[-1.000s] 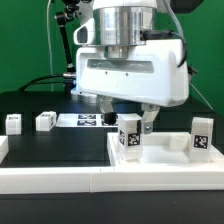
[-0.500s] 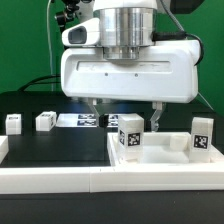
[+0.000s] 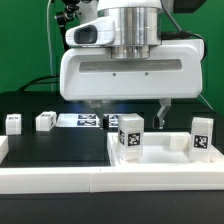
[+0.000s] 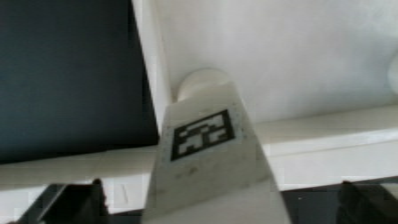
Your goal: Assemble square table
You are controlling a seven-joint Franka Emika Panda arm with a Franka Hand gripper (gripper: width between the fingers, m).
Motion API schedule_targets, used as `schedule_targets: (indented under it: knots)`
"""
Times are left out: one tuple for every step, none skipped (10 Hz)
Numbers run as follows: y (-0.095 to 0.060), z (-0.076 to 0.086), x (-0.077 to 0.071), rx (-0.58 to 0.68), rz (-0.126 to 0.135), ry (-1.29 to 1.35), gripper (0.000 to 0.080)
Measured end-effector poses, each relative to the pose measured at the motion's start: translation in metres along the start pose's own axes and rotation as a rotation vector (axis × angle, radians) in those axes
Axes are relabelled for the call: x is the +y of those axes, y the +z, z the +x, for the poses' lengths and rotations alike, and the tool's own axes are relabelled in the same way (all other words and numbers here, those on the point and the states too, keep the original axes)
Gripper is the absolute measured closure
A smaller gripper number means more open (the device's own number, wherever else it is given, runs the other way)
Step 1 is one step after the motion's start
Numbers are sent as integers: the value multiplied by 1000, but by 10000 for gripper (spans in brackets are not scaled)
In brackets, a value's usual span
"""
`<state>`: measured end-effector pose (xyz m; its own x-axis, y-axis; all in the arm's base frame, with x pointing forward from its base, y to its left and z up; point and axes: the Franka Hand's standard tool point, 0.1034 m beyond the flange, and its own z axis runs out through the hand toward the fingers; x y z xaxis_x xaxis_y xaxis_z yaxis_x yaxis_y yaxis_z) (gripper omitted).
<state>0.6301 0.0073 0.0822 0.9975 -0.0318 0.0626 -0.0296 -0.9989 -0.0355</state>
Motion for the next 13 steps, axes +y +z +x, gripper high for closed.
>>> schedule_targets:
  knots:
    - [0, 0, -1, -1, -6, -75, 151]
    - [0, 0, 1, -1, -6, -146, 151]
    - [0, 0, 2, -1, -5, -185, 151]
    - [0, 0, 2, -2, -4, -166, 151]
    - [1, 0, 2, -3, -5, -166, 261]
    - [1, -1, 2, -4, -5, -166, 416]
    - [1, -1, 2, -4, -5, -166, 416]
    - [1, -1, 2, -4, -5, -157, 511]
    - [1, -1, 3, -4, -5, -141, 511]
    - [1, -1, 3, -4, -5, -126, 511]
    - [1, -1, 2, -3, -4, -75, 511]
    - [1, -1, 3, -1, -2, 40, 511]
    - [2, -1, 5, 2, 3, 144, 511]
